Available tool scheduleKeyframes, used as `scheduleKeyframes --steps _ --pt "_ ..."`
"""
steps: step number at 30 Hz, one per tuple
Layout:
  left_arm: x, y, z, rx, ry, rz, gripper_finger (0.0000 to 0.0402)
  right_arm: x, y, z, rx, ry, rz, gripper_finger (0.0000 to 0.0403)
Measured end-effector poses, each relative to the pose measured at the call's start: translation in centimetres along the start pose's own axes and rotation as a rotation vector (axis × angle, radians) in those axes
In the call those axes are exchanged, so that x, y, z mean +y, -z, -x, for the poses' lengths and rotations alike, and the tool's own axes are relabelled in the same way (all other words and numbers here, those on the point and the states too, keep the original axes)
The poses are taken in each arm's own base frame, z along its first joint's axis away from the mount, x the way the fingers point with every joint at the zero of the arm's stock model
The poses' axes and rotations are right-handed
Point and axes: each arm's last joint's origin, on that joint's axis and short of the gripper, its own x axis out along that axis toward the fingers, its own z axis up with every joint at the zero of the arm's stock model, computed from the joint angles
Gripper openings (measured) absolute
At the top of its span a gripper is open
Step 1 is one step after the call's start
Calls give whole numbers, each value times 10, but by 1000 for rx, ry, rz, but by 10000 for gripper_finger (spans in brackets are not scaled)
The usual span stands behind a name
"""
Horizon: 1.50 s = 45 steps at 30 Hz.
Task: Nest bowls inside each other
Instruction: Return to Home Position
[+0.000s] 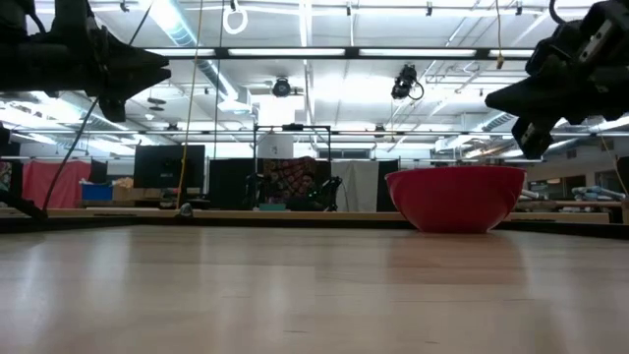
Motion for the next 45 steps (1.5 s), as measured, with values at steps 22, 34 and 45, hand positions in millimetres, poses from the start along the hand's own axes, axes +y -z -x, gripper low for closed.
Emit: scheduleKeyframes --steps 22,34,45 --pt "3 0 0 -7 -89 -58 115 -5 -11 23 -148 49 11 13" --pt "3 0 0 -6 -92 -76 115 -5 -10 22 -131 71 276 22" --pt "3 0 0 -6 -92 -76 115 -5 -10 22 -132 70 276 23"
